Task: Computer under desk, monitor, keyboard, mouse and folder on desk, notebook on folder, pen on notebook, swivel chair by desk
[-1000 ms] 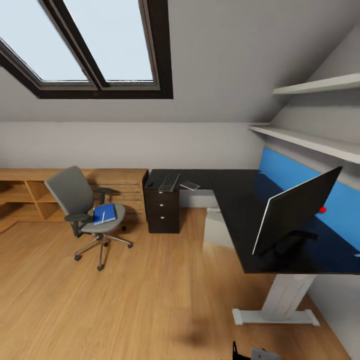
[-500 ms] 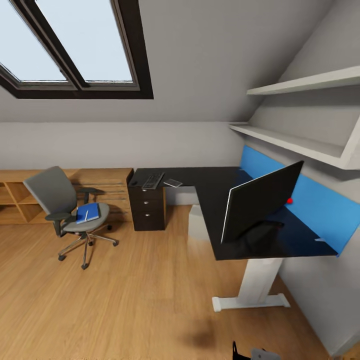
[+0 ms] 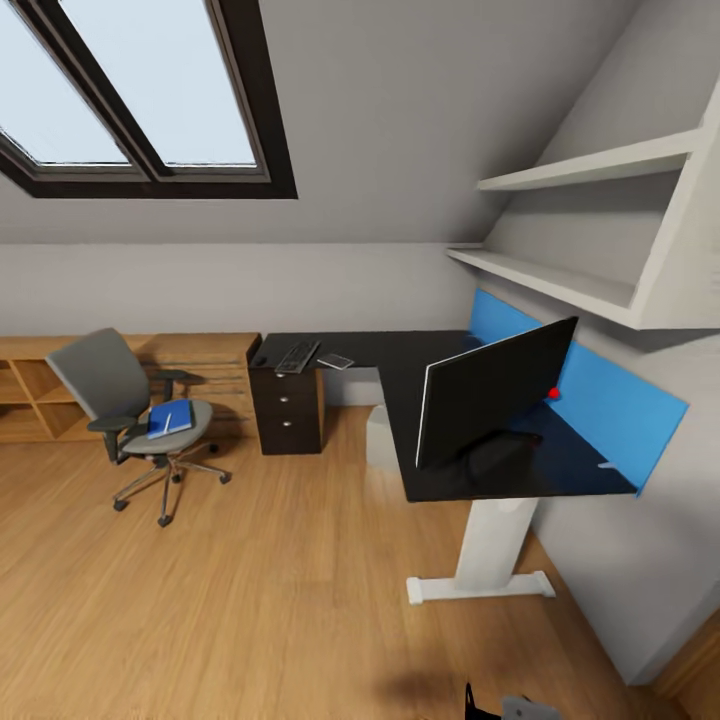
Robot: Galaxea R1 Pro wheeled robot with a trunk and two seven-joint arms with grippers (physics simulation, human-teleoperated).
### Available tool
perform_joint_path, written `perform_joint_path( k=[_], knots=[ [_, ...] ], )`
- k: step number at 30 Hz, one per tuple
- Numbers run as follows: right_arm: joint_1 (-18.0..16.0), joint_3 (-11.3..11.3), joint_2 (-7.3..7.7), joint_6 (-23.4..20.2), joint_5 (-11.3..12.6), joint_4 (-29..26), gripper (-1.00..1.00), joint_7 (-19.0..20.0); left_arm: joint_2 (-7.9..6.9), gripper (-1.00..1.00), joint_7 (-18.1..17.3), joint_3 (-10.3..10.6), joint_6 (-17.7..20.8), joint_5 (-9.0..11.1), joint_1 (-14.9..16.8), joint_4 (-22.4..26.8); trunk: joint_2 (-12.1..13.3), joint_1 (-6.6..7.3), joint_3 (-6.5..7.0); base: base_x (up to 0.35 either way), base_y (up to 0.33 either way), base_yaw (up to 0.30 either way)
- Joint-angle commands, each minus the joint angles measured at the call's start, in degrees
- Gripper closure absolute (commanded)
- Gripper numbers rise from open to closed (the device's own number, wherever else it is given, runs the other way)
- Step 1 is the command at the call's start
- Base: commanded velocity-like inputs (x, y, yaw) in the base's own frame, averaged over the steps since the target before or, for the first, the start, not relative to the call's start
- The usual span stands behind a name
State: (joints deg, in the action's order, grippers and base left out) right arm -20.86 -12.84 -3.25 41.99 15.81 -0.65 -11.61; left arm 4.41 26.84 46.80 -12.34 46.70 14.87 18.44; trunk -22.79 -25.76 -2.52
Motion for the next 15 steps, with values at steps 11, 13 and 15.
perform_joint_path(
  k=[11,13,15],
  knots=[
    [-0.05,-0.50,-0.04,0.13,0.36,0.04,-1.00,-0.25,-0.02,-1.00,0.31,0.45,-0.34,0.59,0.09,0.02,-0.13,-0.02,-0.13,-0.172,-0.019,0.000],
    [-0.24,1.64,1.38,-1.28,5.17,-4.36,-1.00,-1.01,-0.18,-1.00,0.32,0.32,-0.34,0.59,0.07,0.01,-0.13,-0.02,-0.13,0.045,0.000,0.000],
    [-0.56,2.52,4.82,-16.90,9.61,-19.14,-1.00,-1.54,-0.19,-1.00,0.32,0.31,-0.32,0.63,0.07,0.02,-0.13,-0.02,-0.13,0.017,0.000,0.000]
  ],
)
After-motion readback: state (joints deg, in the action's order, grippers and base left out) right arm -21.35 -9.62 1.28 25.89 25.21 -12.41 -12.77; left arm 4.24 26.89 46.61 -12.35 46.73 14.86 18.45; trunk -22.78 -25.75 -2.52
